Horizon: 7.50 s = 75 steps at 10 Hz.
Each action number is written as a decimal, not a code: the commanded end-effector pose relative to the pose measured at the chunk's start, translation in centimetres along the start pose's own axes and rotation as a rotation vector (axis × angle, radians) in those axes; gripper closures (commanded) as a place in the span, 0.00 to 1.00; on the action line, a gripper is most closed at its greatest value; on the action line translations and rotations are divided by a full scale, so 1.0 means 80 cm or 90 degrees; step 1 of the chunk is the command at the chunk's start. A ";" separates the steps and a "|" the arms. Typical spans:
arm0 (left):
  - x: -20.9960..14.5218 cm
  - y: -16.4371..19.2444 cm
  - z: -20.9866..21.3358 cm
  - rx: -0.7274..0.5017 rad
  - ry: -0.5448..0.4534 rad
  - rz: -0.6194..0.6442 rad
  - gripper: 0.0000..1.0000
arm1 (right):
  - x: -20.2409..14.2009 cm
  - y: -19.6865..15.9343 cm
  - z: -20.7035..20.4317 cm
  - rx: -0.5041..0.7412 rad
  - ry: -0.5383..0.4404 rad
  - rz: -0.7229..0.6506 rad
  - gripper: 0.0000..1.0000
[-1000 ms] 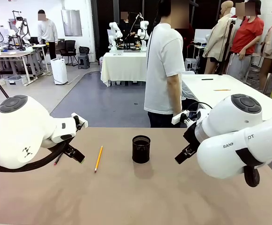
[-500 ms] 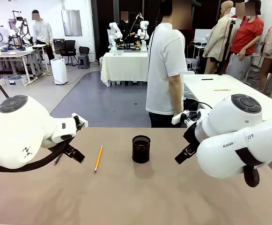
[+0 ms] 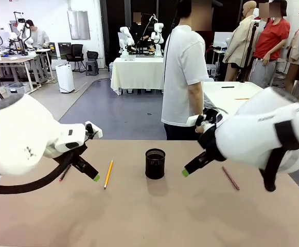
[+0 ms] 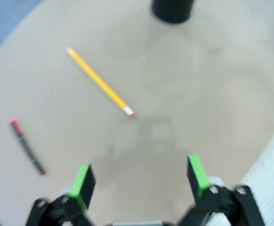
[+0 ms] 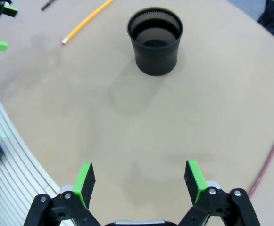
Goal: Place the pens into the pen holder.
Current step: Pick up a writing instrument from the table and place it into the Pen holder.
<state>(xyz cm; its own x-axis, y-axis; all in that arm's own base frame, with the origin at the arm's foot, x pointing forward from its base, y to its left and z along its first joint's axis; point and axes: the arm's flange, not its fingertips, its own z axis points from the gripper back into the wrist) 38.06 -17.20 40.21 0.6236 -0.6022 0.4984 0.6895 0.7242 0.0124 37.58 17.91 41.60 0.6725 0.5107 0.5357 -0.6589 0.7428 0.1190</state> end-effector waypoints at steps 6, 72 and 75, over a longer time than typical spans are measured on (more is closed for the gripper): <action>0.019 0.068 0.163 0.031 -0.058 -0.120 0.00 | 0.044 -0.027 0.175 0.075 -0.035 0.130 0.00; 0.165 0.121 -0.236 0.186 0.282 0.464 1.00 | 0.008 -0.194 0.325 0.081 -0.179 0.220 0.00; 0.163 0.122 -0.237 0.179 0.292 0.464 1.00 | 0.008 -0.194 0.325 0.081 -0.179 0.220 0.00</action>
<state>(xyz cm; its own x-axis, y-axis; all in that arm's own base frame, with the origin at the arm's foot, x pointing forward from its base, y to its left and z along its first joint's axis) 59.81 -24.71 30.91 0.9954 -0.0162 0.0942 0.0108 0.9983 0.0571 39.37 -4.66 61.78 0.3222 0.5872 0.7425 -0.8700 0.4928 -0.0122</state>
